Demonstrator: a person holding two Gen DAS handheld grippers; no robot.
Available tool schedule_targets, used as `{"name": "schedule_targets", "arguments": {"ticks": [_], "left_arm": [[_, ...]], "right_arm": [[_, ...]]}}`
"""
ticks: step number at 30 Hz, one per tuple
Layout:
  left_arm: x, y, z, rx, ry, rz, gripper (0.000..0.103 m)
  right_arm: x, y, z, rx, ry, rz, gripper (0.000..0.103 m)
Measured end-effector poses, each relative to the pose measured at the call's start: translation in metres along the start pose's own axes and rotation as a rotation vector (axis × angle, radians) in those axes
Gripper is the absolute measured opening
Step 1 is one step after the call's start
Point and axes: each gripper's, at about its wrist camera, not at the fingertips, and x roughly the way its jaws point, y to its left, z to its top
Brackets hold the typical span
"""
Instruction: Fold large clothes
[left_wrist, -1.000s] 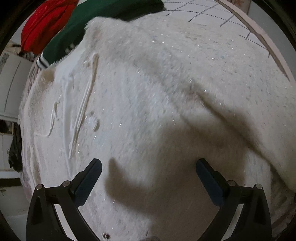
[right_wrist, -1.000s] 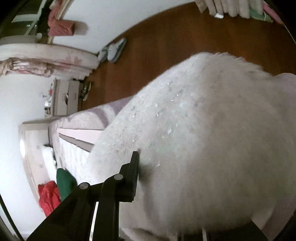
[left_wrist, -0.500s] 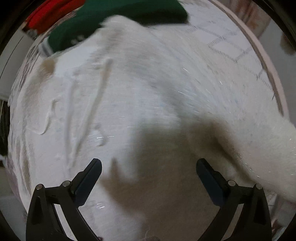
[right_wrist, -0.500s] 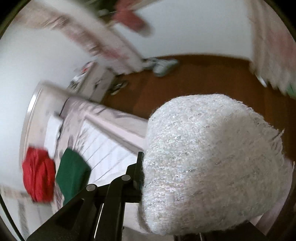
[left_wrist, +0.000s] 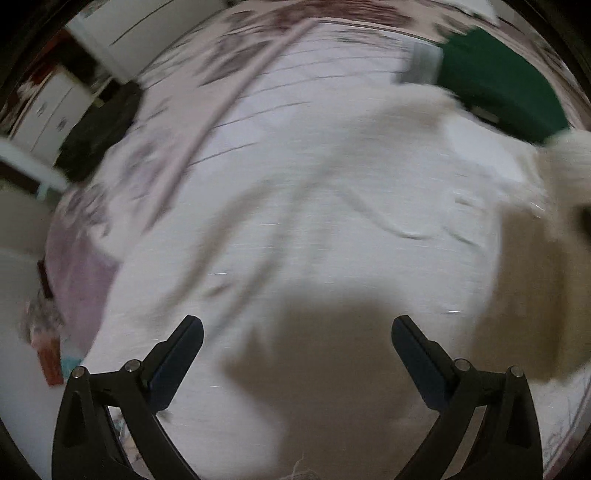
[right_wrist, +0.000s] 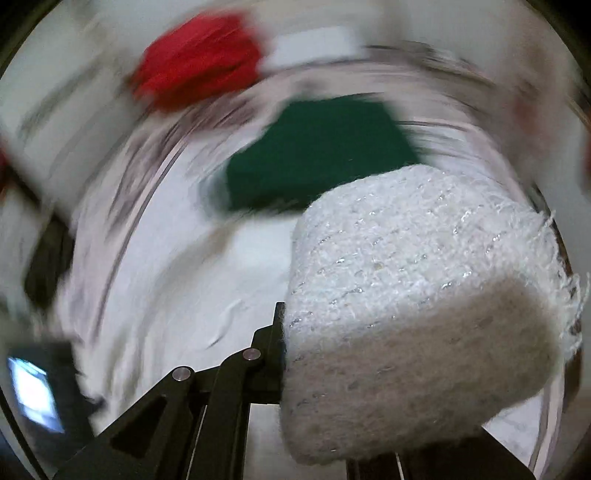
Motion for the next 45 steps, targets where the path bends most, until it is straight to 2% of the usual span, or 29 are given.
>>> {"name": "schedule_targets", "arguments": {"ticks": [2, 4, 5, 7, 8, 9, 11, 13, 15, 16, 18, 21, 22, 23, 24, 26, 27, 28, 30, 32, 34, 36, 37, 38, 39, 41, 43, 44, 45], "left_arm": [[0.005, 0.031, -0.007, -0.029, -0.003, 0.038, 0.103], [0.005, 0.040, -0.019, -0.044, 0.010, 0.072, 0.103], [0.006, 0.039, -0.027, -0.057, 0.021, 0.073, 0.103], [0.014, 0.063, -0.031, -0.084, 0.044, 0.070, 0.103], [0.010, 0.059, -0.035, -0.092, 0.051, 0.066, 0.103], [0.011, 0.062, -0.035, -0.097, 0.054, 0.058, 0.103], [0.003, 0.053, -0.037, -0.100, 0.050, 0.034, 0.103], [-0.006, 0.033, -0.036, -0.075, 0.041, 0.006, 0.103], [-0.008, 0.011, -0.031, -0.036, 0.038, -0.006, 0.103], [-0.010, 0.001, -0.029, -0.022, 0.043, -0.008, 0.103], [-0.016, -0.010, -0.027, -0.024, 0.023, -0.025, 0.103], [-0.009, -0.030, -0.027, 0.017, 0.011, -0.001, 0.103], [-0.005, -0.036, -0.028, 0.027, 0.020, 0.000, 0.103], [0.001, -0.043, -0.028, 0.039, 0.027, 0.003, 0.103], [0.003, -0.050, -0.028, 0.051, 0.029, 0.011, 0.103], [0.009, -0.061, -0.025, 0.083, 0.011, 0.029, 0.103], [0.011, -0.067, -0.024, 0.096, 0.002, 0.039, 0.103], [0.014, -0.071, -0.022, 0.104, -0.004, 0.042, 0.103], [0.020, -0.077, -0.019, 0.109, -0.006, 0.043, 0.103], [0.029, -0.080, -0.015, 0.112, 0.024, 0.046, 0.103], [0.025, -0.073, -0.014, 0.091, 0.018, 0.034, 0.103], [0.014, -0.061, -0.014, 0.073, -0.008, 0.038, 0.103], [0.011, -0.056, -0.014, 0.064, -0.012, 0.042, 0.103], [0.009, -0.049, -0.015, 0.050, -0.015, 0.046, 0.103], [0.007, -0.042, -0.016, 0.035, -0.015, 0.048, 0.103], [0.010, -0.030, -0.017, 0.013, -0.010, 0.064, 0.103], [0.016, -0.021, -0.017, 0.002, 0.001, 0.076, 0.103], [0.019, -0.015, -0.017, -0.005, 0.007, 0.078, 0.103], [0.020, -0.008, -0.016, -0.017, 0.004, 0.076, 0.103]], "right_arm": [[0.041, 0.066, -0.020, -0.171, 0.074, 0.021, 0.007], [0.079, 0.104, -0.039, -0.238, 0.192, 0.044, 0.008], [0.094, 0.109, -0.050, -0.224, 0.264, 0.083, 0.015], [0.112, 0.106, -0.064, -0.152, 0.397, 0.176, 0.032], [0.112, 0.099, -0.068, -0.095, 0.432, 0.229, 0.045], [0.103, 0.085, -0.072, -0.011, 0.437, 0.288, 0.057], [0.075, 0.046, -0.078, 0.126, 0.404, 0.326, 0.061], [0.041, 0.000, -0.088, 0.271, 0.351, 0.297, 0.061], [0.015, -0.043, -0.099, 0.384, 0.319, 0.206, 0.061], [0.002, -0.074, -0.113, 0.449, 0.315, 0.114, 0.061], [-0.001, -0.116, -0.137, 0.512, 0.392, -0.048, 0.061], [0.015, -0.156, -0.159, 0.548, 0.493, -0.083, 0.059], [0.025, -0.161, -0.164, 0.525, 0.522, -0.088, 0.055], [0.037, -0.168, -0.172, 0.490, 0.550, -0.112, 0.033], [0.040, -0.178, -0.176, 0.506, 0.531, -0.145, 0.022], [0.031, -0.203, -0.183, 0.641, 0.412, -0.156, 0.015], [0.021, -0.221, -0.192, 0.759, 0.340, -0.154, 0.011], [0.012, -0.237, -0.204, 0.863, 0.286, -0.160, 0.010], [0.001, -0.257, -0.228, 1.009, 0.237, -0.169, 0.010], [-0.003, -0.261, -0.251, 1.076, 0.290, -0.133, 0.012], [-0.019, -0.245, -0.259, 1.035, 0.364, -0.146, 0.024], [-0.039, -0.218, -0.263, 0.987, 0.375, -0.124, 0.037], [-0.054, -0.200, -0.266, 0.952, 0.357, -0.072, 0.042], [-0.060, -0.184, -0.268, 0.921, 0.349, -0.010, 0.055], [-0.061, -0.171, -0.271, 0.898, 0.354, 0.063, 0.061], [-0.050, -0.154, -0.273, 0.901, 0.360, 0.195, 0.061], [-0.029, -0.142, -0.281, 0.932, 0.363, 0.236, 0.061], [-0.011, -0.135, -0.290, 0.984, 0.372, 0.266, 0.057], [-0.001, -0.144, -0.287, 1.012, 0.378, 0.279, 0.021]]}}
